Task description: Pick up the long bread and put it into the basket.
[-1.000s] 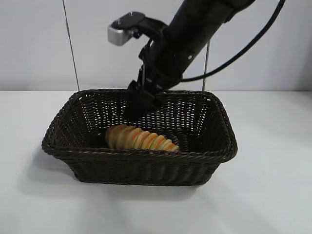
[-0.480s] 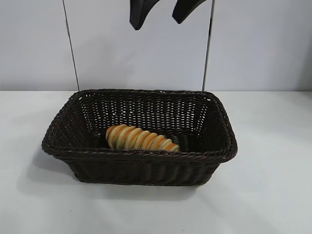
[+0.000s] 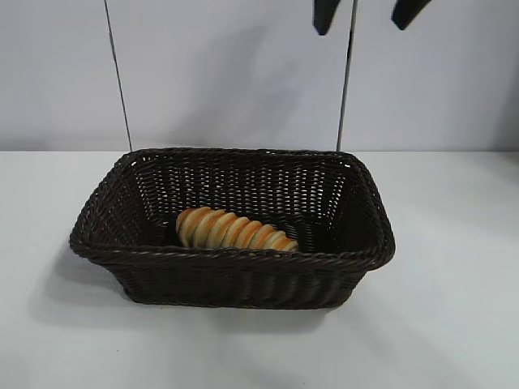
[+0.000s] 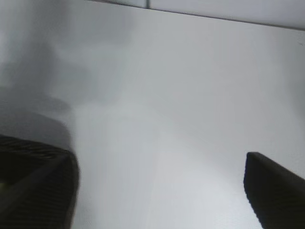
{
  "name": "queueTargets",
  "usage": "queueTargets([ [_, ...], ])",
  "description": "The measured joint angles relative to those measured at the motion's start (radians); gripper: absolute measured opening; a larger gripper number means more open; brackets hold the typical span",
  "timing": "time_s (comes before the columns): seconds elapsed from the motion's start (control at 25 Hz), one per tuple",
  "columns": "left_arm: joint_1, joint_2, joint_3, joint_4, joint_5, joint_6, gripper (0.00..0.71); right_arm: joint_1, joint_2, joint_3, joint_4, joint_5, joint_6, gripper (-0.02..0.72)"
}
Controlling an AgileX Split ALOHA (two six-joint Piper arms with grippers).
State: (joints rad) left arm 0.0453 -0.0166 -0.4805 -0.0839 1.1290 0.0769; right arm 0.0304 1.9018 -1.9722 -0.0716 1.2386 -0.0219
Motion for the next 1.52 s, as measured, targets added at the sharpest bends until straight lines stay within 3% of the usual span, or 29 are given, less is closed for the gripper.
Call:
queueTargets([
  [0.24,0.0,0.0,0.0,0.0,0.0,0.0,0.647,-0.152,0.0,-0.001,0.028,0.004,-0.007,0.675],
  [0.4,0.0,0.0,0.0,0.0,0.0,0.0,0.647,-0.193,-0.007,-0.001,0.062,0.004,-0.017,0.675],
  [1.16,0.0,0.0,0.0,0.0,0.0,0.0,0.647,-0.196,-0.495,0.021,0.084,0.024,-0.024,0.675],
  [1.52,0.0,0.0,0.0,0.0,0.0,0.0,0.647,-0.196,-0.9,0.351,0.072,0.027,-0.024,0.675],
])
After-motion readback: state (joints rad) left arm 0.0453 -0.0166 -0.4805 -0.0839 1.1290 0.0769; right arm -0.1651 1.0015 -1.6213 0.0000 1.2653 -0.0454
